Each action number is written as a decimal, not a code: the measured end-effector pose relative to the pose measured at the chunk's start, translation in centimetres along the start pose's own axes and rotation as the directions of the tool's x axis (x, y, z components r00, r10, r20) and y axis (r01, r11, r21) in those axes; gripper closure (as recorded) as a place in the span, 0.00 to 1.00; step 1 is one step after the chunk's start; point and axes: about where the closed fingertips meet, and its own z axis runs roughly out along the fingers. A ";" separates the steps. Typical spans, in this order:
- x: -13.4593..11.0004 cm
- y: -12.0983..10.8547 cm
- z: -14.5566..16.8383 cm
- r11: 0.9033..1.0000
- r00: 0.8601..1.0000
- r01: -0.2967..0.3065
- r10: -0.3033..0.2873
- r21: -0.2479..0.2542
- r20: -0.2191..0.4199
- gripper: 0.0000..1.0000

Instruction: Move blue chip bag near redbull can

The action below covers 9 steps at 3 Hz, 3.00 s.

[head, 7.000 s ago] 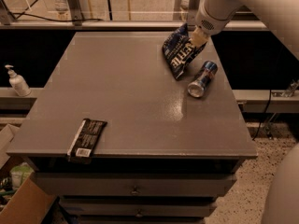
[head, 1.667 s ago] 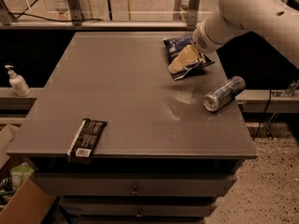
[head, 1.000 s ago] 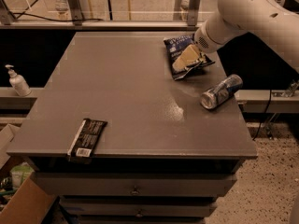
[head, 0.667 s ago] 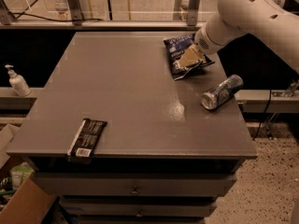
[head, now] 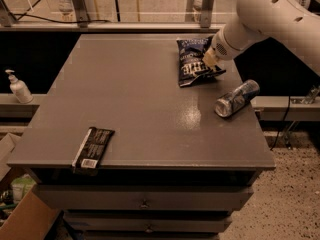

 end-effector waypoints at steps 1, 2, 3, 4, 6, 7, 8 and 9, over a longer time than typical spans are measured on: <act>0.1 0.0 -1.6 1.000 1.000 0.020 -0.020 0.006 0.008 1.00; 0.6 0.1 -3.1 0.999 0.999 0.031 -0.031 0.008 0.010 1.00; 1.6 0.9 -3.2 0.999 1.000 0.029 -0.029 -0.012 0.004 1.00; 2.7 2.3 -2.6 0.999 1.000 0.026 -0.026 -0.042 -0.010 1.00; 4.6 4.0 -2.9 0.997 1.000 0.009 -0.012 -0.076 -0.026 1.00; 4.9 4.2 -3.2 0.997 0.999 0.008 -0.011 -0.078 -0.037 0.86; 5.0 4.4 -3.3 0.997 0.999 0.009 -0.013 -0.079 -0.045 0.64; 5.0 4.5 -3.3 0.997 0.999 0.011 -0.015 -0.079 -0.051 0.40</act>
Offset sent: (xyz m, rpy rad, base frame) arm -0.0362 -0.0227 0.0351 -0.0210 -0.0333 0.0278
